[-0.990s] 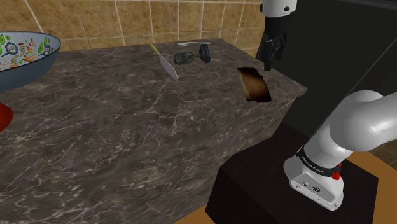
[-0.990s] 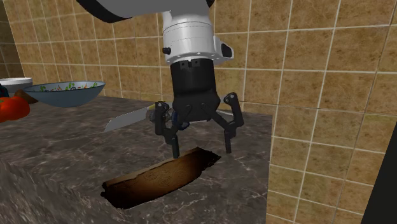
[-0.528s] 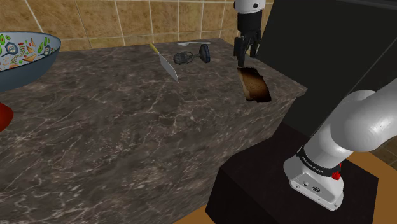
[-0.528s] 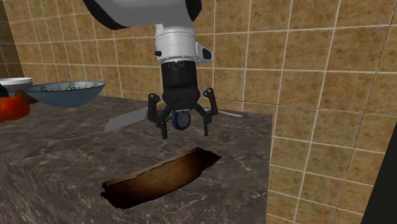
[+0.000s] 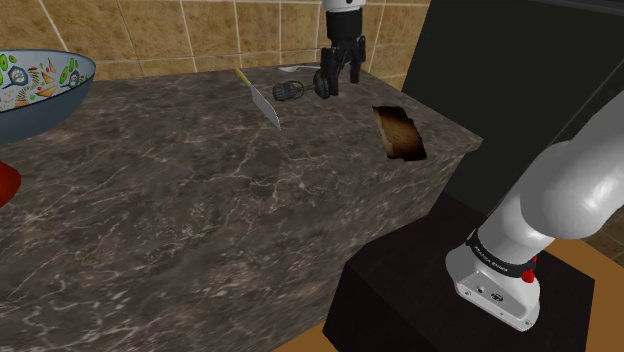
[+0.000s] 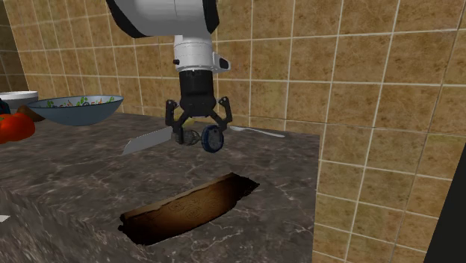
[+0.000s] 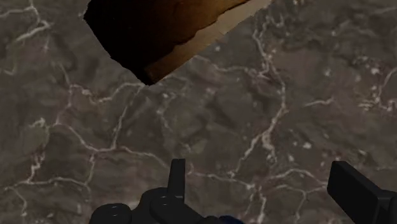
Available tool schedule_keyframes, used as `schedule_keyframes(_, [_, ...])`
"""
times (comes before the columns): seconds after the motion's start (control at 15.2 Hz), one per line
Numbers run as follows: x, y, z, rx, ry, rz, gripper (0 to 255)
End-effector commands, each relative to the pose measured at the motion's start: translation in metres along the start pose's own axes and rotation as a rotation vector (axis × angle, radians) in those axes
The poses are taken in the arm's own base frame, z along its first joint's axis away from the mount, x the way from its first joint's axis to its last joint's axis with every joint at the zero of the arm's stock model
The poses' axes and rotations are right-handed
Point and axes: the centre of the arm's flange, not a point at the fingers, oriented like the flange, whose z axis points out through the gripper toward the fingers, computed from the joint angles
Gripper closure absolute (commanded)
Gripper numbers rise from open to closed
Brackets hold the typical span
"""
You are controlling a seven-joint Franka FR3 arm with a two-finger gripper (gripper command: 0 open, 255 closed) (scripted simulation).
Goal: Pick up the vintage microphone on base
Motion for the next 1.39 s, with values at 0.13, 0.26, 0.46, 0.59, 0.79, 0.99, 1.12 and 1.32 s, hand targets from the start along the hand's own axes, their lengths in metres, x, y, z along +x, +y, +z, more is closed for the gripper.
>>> schedule_keyframes(0.13, [0.044, -0.018, -0.012, 0.018, 0.02, -0.018, 0])
schedule_keyframes(0.26, [0.065, -0.028, -0.019, 0.026, 0.029, -0.028, 0])
schedule_keyframes(0.46, [0.097, -0.044, -0.029, 0.039, 0.044, -0.042, 0])
schedule_keyframes(0.59, [0.118, -0.054, -0.036, 0.047, 0.053, -0.051, 0])
schedule_keyframes(0.79, [0.132, -0.06, -0.035, 0.052, 0.059, -0.056, 0])
schedule_keyframes(0.99, [0.134, -0.061, -0.019, 0.052, 0.059, -0.056, 0])
schedule_keyframes(1.12, [0.136, -0.062, -0.009, 0.052, 0.059, -0.056, 0])
schedule_keyframes(1.32, [0.138, -0.062, -0.001, 0.052, 0.059, -0.056, 0])
